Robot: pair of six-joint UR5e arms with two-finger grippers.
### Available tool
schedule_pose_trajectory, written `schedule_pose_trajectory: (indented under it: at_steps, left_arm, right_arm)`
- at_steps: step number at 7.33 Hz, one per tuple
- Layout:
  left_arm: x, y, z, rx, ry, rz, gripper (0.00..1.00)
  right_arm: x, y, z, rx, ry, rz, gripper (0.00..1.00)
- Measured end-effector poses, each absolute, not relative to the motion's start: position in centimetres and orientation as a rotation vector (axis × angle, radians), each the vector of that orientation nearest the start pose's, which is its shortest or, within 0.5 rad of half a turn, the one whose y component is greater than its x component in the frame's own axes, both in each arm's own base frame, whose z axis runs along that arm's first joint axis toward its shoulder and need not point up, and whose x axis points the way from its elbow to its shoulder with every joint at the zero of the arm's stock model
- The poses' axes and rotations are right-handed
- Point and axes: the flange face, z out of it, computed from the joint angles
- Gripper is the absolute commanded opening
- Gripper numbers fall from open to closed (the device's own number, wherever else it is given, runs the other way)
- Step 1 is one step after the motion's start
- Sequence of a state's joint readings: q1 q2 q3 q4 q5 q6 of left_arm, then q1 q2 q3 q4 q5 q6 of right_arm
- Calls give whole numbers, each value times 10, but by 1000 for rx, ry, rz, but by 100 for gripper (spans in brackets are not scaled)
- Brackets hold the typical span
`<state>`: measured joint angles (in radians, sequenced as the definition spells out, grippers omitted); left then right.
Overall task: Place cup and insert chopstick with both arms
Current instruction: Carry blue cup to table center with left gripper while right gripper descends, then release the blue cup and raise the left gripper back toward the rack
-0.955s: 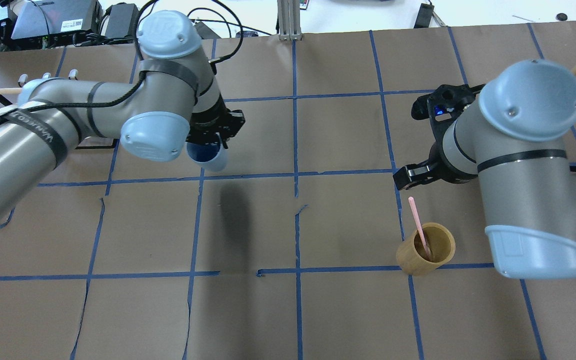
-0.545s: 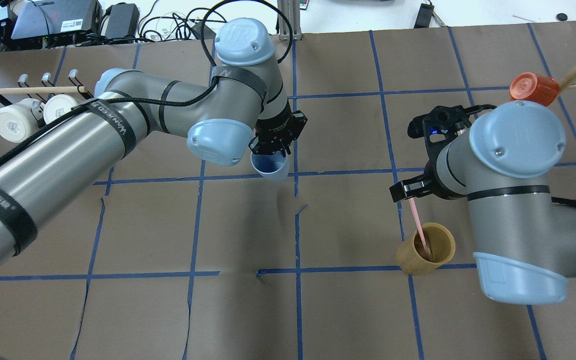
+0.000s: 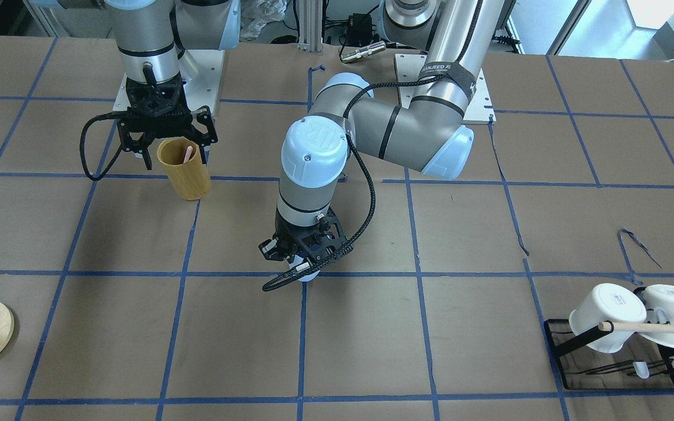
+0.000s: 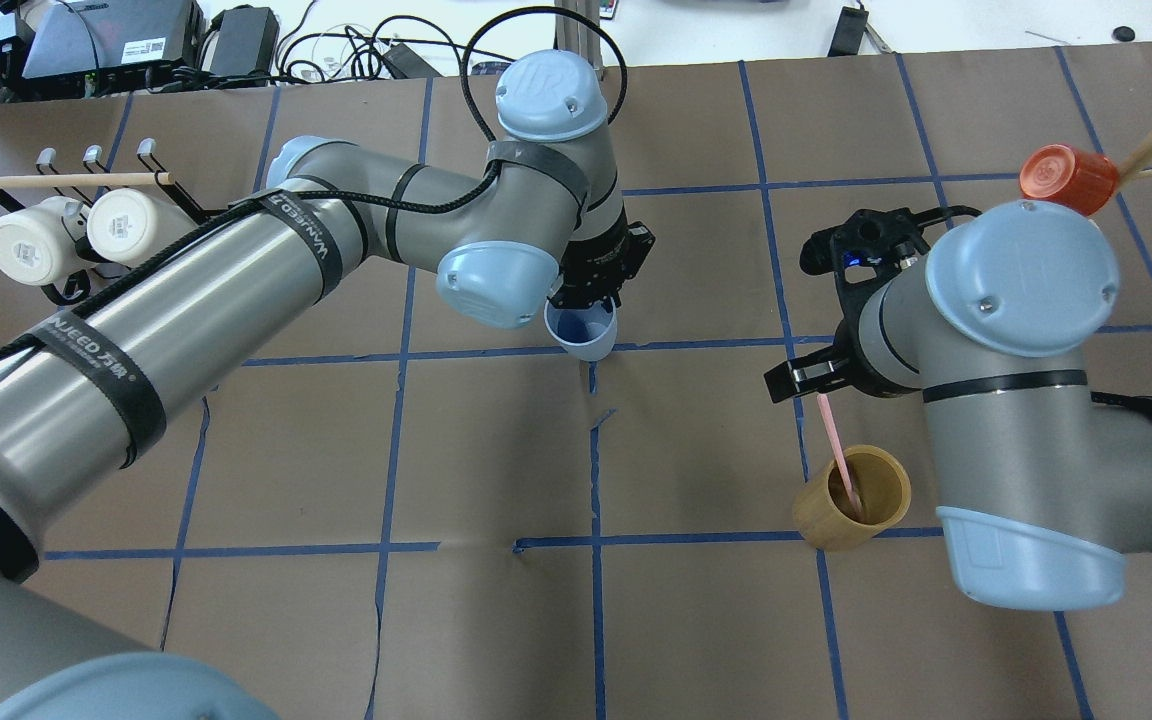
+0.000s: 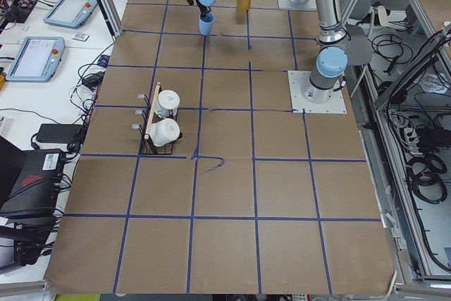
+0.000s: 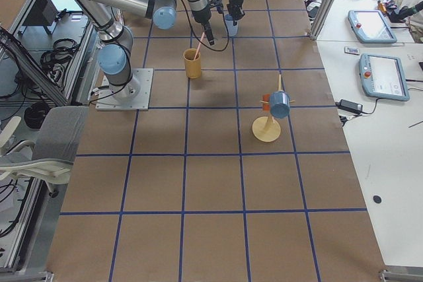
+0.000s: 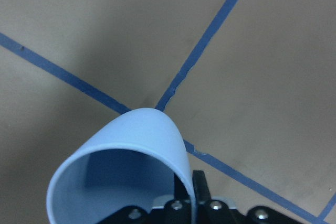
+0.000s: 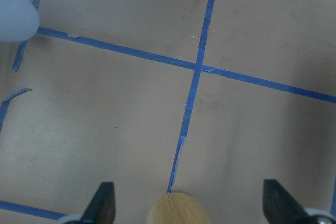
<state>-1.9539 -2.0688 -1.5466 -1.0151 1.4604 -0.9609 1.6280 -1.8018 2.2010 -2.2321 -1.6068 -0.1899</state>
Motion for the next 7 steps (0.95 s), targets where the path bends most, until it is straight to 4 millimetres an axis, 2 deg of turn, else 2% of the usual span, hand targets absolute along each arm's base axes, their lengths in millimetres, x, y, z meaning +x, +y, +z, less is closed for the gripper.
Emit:
schedule_pose_trajectory:
  at_steps: [1, 2, 3, 4, 5, 6, 7]
  left_arm:
    - [-383, -560, 261, -921, 3152, -4, 99]
    - [-383, -561, 259, -911, 3156, -9, 100]
    - [-383, -560, 259, -897, 3161, -11, 100]
    - [-383, -560, 264, -861, 3175, -23, 100]
    - [-381, -563, 278, -816, 3196, -52, 100]
    - [-374, -570, 301, -770, 3215, -91, 100]
    - [-354, -580, 332, -682, 3219, -106, 100]
  right_arm:
    - [154, -376, 350, -386, 3150, -376, 78]
    - [155, -373, 347, -379, 3158, -318, 76]
    - [154, -371, 345, -374, 3162, -279, 67]
    - [154, -370, 346, -371, 3164, -261, 65]
    - [154, -370, 349, -370, 3165, -249, 57]
    - [155, -372, 355, -371, 3164, -229, 52]
    - [155, -376, 361, -372, 3162, -204, 52]
